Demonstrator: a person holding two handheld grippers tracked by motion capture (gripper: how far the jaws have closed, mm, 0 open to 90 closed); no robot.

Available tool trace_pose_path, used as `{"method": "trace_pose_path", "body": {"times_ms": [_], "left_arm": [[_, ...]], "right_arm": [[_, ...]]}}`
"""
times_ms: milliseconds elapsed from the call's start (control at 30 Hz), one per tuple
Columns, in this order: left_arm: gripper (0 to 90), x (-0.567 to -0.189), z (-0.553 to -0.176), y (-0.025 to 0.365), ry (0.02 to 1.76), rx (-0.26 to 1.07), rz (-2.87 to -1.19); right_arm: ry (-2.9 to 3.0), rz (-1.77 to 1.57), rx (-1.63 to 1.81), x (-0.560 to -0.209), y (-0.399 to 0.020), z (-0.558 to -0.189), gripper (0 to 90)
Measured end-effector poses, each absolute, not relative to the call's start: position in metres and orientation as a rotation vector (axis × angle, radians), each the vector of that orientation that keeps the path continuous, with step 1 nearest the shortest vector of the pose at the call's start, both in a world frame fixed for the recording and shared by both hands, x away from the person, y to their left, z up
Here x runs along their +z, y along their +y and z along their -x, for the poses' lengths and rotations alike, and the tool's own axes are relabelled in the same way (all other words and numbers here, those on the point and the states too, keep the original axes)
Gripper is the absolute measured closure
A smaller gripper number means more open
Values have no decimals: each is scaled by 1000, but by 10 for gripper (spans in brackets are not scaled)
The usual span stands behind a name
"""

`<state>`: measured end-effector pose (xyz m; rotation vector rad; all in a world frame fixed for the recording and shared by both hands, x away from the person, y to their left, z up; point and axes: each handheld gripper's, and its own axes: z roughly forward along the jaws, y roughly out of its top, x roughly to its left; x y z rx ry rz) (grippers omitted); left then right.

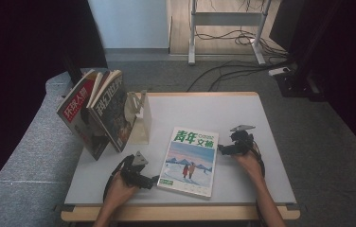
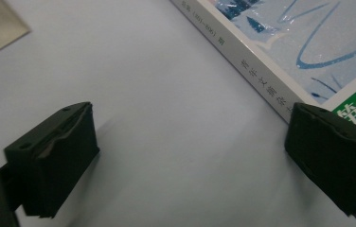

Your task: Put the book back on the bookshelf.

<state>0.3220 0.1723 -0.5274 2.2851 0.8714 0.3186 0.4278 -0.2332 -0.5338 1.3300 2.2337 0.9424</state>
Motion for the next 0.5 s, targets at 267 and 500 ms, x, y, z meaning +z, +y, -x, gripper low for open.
{"method": "trace_pose_path", "body": {"times_ms": [267, 500], "left_arm": [[0, -528, -321, 160, 831, 301, -2309], [0, -528, -329, 162, 859, 315, -2299]], "right_arm": [[2233, -1326, 931, -533, -233, -428, 14], [2239, -1317, 932, -533, -233, -428, 14]]}}
